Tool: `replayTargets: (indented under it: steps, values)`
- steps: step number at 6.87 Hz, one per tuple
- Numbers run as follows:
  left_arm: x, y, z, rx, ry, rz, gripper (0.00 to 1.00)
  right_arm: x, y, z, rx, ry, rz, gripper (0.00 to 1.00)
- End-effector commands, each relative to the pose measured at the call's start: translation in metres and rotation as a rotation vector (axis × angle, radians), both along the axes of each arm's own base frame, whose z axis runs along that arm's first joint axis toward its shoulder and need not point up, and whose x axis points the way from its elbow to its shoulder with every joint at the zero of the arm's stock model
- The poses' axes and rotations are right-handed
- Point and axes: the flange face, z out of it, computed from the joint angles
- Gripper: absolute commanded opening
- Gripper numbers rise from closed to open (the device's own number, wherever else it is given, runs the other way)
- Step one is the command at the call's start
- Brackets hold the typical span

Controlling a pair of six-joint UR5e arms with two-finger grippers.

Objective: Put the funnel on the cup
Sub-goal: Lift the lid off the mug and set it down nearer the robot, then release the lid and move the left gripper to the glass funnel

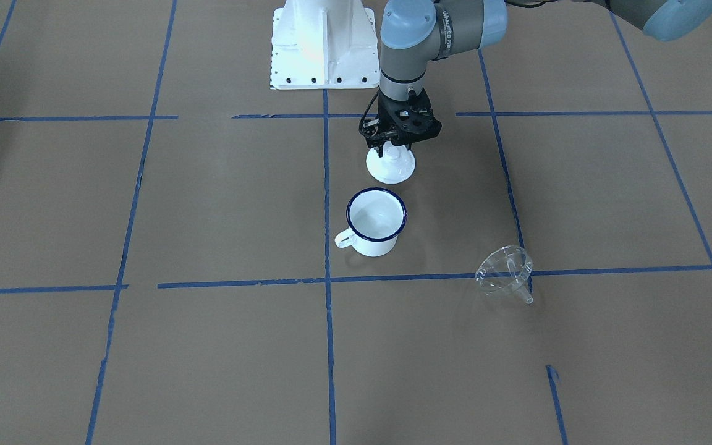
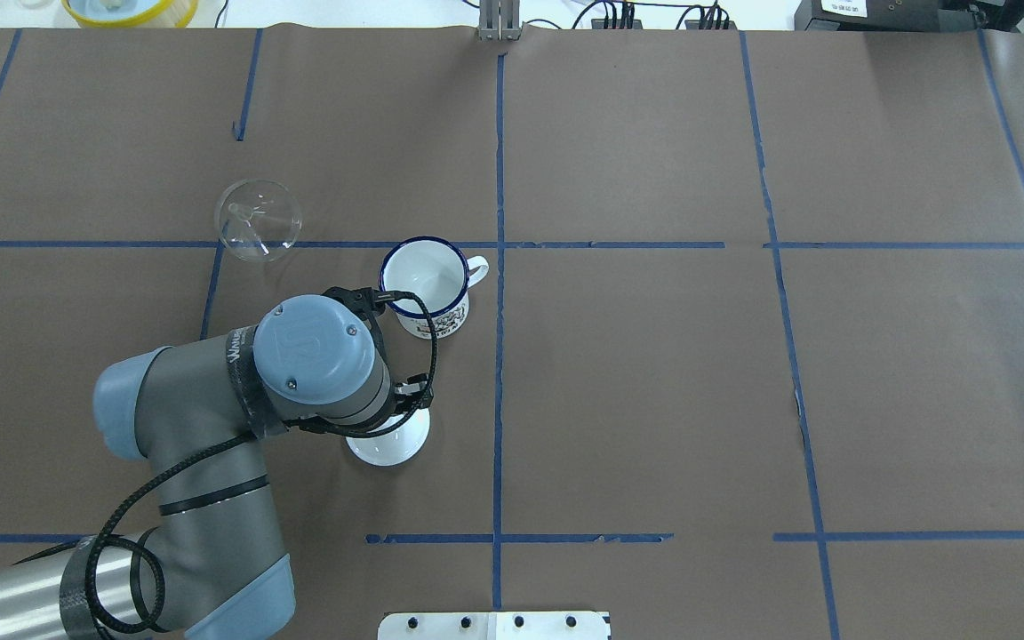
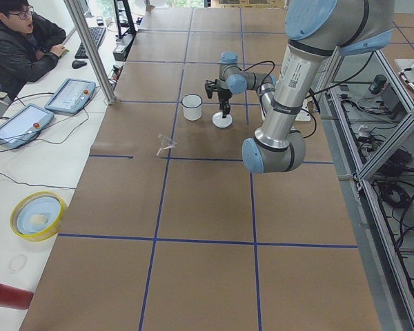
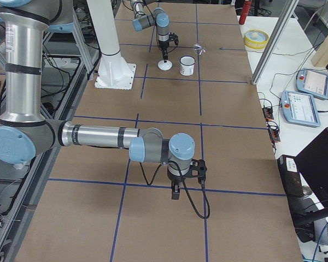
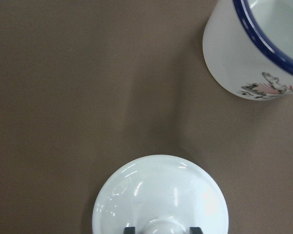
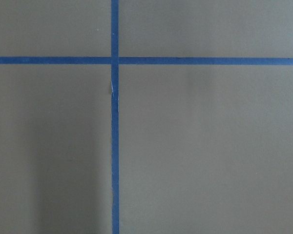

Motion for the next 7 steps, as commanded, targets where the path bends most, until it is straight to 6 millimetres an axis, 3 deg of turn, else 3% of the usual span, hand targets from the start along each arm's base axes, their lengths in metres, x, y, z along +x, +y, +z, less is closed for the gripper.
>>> replayTargets:
  steps: [1,2,4,5,7]
  values:
    - [-0.058,-0.044,-0.025,0.085,0.044,-0.042,1.0,0.0,0.0,0.0,0.0,0.0,0.0,1.0]
    - [-0.107,-0.079,-0.04,0.103,0.063,-0.135,1.0,0.0,0.0,0.0,0.0,0.0,0.0,1.0]
    - [-0.145,-0.122,-0.024,-0.006,0.0,-0.359,1.0,0.0,0.0,0.0,0.0,0.0,0.0,1.0]
    - [-0.15,-0.132,-0.023,-0.055,0.004,-0.555,1.0,0.0,0.0,0.0,0.0,0.0,0.0,1.0]
    - [-0.136,-0.15,-0.003,-0.255,0.045,-0.918,1.0,0.0,0.0,0.0,0.0,0.0,0.0,1.0]
